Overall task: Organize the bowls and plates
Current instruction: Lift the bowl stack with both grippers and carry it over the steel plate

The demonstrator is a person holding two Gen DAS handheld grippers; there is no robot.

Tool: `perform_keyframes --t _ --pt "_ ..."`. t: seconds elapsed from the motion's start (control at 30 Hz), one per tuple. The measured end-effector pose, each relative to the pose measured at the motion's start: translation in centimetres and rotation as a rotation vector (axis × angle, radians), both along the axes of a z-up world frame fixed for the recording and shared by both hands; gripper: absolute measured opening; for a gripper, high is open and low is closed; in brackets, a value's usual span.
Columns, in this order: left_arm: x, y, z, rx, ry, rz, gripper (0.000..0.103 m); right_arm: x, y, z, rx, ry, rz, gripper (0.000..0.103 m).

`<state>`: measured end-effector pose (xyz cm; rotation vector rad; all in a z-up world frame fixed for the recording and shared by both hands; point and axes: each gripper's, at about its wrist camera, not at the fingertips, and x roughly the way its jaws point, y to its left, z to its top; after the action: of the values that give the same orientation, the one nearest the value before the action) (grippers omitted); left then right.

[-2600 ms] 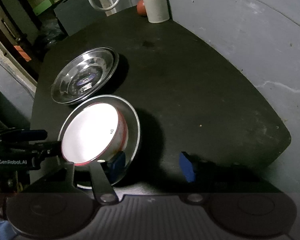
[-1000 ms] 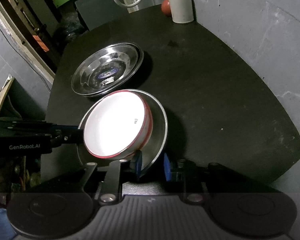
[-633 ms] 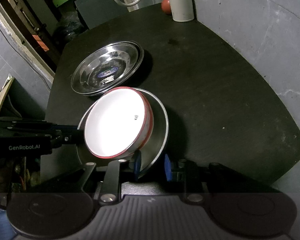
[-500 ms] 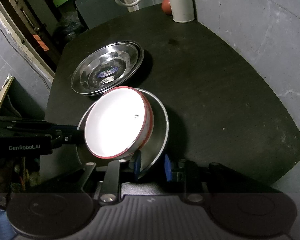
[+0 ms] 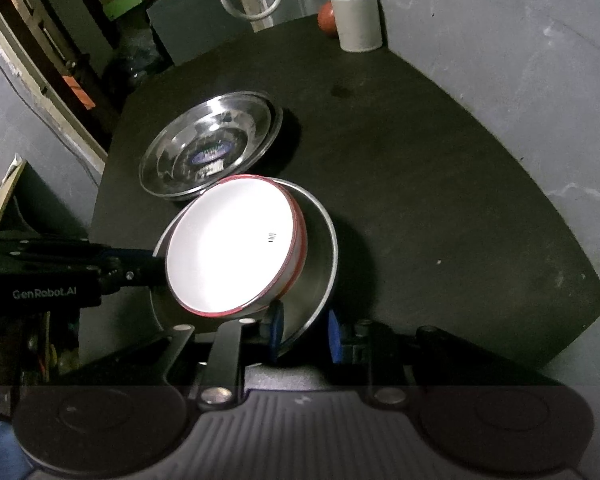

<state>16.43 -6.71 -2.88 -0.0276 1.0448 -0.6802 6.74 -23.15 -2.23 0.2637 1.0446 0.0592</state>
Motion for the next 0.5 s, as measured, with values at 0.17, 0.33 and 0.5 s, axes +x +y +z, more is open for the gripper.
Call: perform_keyframes --t 0.17,0.33,0.5 --pt "0.3 -0.3 0.6 -0.019 -0.011 0.003 0.016 0.1 -0.5 0.4 0.003 -0.015 -0.014 0.026" --pt "0.6 -0.5 1.5 -0.038 -0.034 0.014 0.016 0.3 -0.9 1.1 0.005 -0.037 -0.026 0.026" --pt "1.2 -0.5 2.5 -0.058 -0.058 0.036 0.016 1.0 -1.3 1.9 0.012 -0.063 -0.028 0.026"
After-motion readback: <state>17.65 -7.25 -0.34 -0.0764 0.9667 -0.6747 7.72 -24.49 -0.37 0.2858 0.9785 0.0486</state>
